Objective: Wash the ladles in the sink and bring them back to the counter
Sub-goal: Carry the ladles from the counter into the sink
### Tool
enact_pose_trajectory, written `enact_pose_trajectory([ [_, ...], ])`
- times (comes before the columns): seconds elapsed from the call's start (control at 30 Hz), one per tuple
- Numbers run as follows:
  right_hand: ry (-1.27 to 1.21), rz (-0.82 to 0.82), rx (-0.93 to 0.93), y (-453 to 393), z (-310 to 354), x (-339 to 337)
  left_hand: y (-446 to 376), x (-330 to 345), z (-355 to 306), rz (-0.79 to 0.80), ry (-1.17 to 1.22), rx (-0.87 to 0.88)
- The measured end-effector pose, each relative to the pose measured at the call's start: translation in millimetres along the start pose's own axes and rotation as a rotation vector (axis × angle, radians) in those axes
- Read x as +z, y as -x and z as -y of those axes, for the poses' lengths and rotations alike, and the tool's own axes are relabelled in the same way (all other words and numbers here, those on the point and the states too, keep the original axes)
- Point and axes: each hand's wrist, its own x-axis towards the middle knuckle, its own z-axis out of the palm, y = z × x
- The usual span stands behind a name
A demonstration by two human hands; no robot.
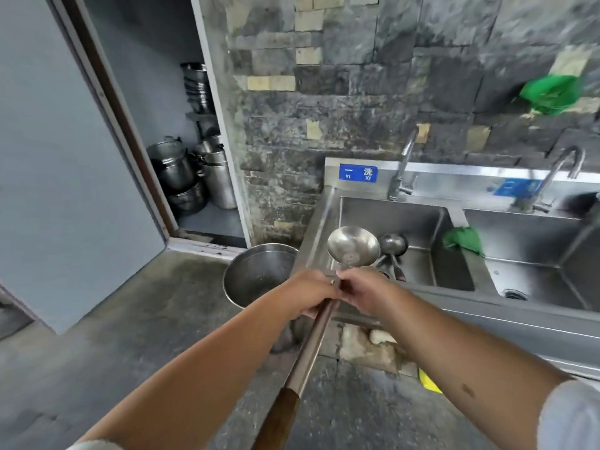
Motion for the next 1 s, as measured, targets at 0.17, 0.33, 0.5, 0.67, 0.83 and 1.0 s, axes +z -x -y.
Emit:
enact_pose_trajectory([
  [0.17, -0.015, -0.125, 0.004, -52.8, 27.0, -49.9, -69.7, 23.5, -30.4, 0.089, -0.055, -0.019],
  [0.33, -0.002, -0.184, 0.021, -108.2, 50.1, -94.3, -125.1, 51.4, -59.8, 0.107, -0.080, -0.016],
  [0.5, -0.012, -0.177, 0.028, -155.1, 85.8, -132.8, -181.4, 74.6, -92.9, 0.121, -0.103, -0.014],
  [0.67, -0.051, -0.193, 0.071, -197.5, 122.7, -166.2, -233.5, 91.6, -124.1, 0.142, -0.074, -0.021],
  [0.83, -0.059, -0.223, 0.053, -239.9, 147.8, -189.8, -285.8, 102.3, -143.7, 0.193, -0.055, -0.021],
  [1.0, -0.069, -0.253, 0.052, -281.2, 163.9, -191.2, -337.1, 91.7, -152.1, 0.247, -0.054, -0.033],
])
